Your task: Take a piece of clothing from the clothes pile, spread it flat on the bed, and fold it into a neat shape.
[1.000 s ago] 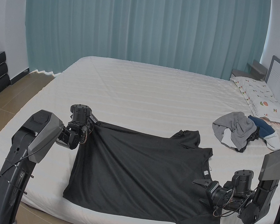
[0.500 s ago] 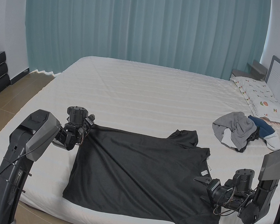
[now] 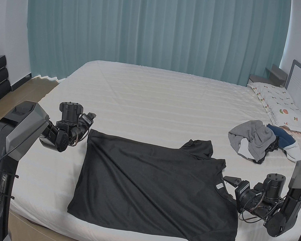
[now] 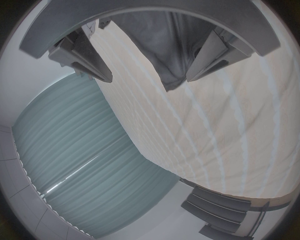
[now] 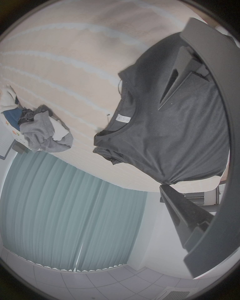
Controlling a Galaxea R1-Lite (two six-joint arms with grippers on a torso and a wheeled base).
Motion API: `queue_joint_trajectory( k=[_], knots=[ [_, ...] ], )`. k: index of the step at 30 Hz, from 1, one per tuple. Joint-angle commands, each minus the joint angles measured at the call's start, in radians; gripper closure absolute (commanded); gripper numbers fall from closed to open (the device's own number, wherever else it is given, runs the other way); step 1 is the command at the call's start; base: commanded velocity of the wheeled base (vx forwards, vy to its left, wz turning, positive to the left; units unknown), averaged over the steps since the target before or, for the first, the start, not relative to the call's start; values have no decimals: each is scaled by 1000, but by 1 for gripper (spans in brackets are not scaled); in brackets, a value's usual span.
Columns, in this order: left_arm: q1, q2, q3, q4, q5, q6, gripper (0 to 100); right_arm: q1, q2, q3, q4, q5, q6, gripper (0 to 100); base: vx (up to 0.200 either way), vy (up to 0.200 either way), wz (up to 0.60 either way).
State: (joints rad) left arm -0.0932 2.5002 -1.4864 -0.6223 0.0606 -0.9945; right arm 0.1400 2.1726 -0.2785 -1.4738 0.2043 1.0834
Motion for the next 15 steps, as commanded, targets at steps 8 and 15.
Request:
queue_joint_trajectory(
  k=[8, 15],
  knots=[
    [-10, -256, 442, -27, -85, 0, 0, -59, 141, -275, 227, -98, -160, 0, 0, 0, 0],
    [-54, -299, 669, -129, -81, -6, 0, -45, 196, -424, 356, -132, -174, 0, 0, 0, 0]
  ],
)
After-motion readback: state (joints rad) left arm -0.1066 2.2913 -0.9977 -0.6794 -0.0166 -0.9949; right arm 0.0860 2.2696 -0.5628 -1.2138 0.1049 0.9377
